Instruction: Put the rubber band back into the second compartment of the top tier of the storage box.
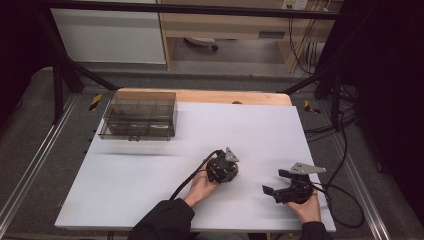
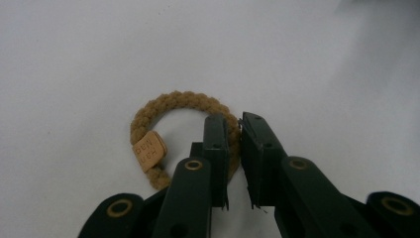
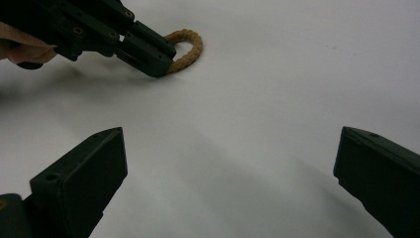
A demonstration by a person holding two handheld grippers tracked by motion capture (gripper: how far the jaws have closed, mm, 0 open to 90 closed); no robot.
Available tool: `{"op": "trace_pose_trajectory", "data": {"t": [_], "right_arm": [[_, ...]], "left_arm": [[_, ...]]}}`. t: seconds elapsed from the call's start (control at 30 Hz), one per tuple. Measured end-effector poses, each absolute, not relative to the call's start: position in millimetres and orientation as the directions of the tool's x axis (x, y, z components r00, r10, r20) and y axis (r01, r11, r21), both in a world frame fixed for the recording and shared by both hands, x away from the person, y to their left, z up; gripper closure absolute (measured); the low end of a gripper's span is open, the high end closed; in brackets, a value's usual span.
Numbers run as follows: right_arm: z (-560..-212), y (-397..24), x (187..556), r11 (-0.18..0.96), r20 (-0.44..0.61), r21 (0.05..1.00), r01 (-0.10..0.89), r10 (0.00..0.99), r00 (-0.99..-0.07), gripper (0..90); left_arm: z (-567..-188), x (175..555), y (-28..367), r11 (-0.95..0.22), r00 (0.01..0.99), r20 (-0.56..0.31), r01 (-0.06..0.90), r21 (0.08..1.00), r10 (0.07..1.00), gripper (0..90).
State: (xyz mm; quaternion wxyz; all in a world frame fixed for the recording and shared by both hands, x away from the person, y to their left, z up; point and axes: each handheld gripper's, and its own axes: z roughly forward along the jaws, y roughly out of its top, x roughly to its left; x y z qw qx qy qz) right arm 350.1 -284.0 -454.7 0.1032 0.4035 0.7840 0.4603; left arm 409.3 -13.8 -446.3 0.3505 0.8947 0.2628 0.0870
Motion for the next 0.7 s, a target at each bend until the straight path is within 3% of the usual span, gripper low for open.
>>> {"op": "trace_pose_trajectory", "data": {"t": [0.7], "right_arm": [[-454.6,-284.1,350.2,0.251,0.21,0.805,0.537,0.727,-0.653,0.7]], "left_arm": [[-442.9,408.3,-13.5,-0.617,0.846,-0.013,0.399,0.678,0.533,84.7]]}}
